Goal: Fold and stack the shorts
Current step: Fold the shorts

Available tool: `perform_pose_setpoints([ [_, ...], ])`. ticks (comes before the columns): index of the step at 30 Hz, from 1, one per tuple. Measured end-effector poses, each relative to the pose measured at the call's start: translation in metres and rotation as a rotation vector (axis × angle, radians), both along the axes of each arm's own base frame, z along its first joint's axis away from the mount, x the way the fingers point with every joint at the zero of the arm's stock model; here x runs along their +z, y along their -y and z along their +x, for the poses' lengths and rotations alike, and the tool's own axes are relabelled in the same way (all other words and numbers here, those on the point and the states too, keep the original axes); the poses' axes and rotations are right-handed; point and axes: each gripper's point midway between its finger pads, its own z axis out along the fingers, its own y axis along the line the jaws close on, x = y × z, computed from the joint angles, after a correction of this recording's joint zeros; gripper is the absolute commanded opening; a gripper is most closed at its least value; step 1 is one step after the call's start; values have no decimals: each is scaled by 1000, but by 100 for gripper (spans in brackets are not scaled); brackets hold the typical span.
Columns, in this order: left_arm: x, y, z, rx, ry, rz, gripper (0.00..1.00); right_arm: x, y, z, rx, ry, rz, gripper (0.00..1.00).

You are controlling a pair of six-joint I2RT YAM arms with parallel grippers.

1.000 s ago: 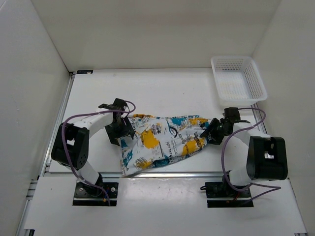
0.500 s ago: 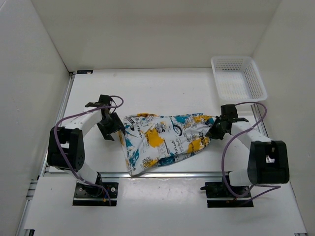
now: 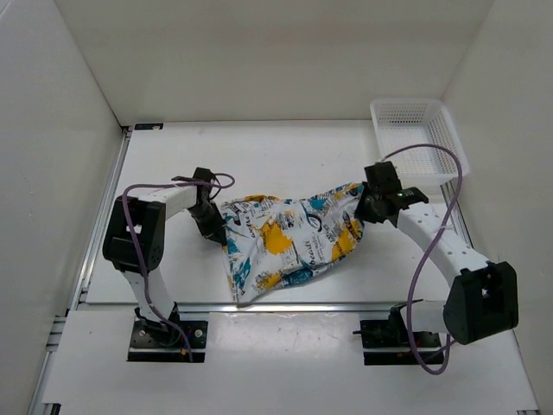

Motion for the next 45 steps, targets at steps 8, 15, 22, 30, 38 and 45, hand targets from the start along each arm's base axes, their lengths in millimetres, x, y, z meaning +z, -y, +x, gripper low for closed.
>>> perform_pose_setpoints([
  [8,0,9,16,-8,6,-32,10,74,-110,-8,307,203,-142,0],
  [15,0,9,16,-9,7,-32,10,79,-232,-53,633,298,-276,0],
  [22,1,4,20,3,19,-34,10,29,-297,-96,837,264,-397,0],
  [30,9,-13,27,27,41,-27,23,18,-320,-91,852,251,-403,69],
  [38,94,-32,69,38,248,0,50,84,-286,-79,743,352,-207,61],
  [45,147,-18,56,-40,385,-10,44,71,-179,-53,491,290,-132,55],
])
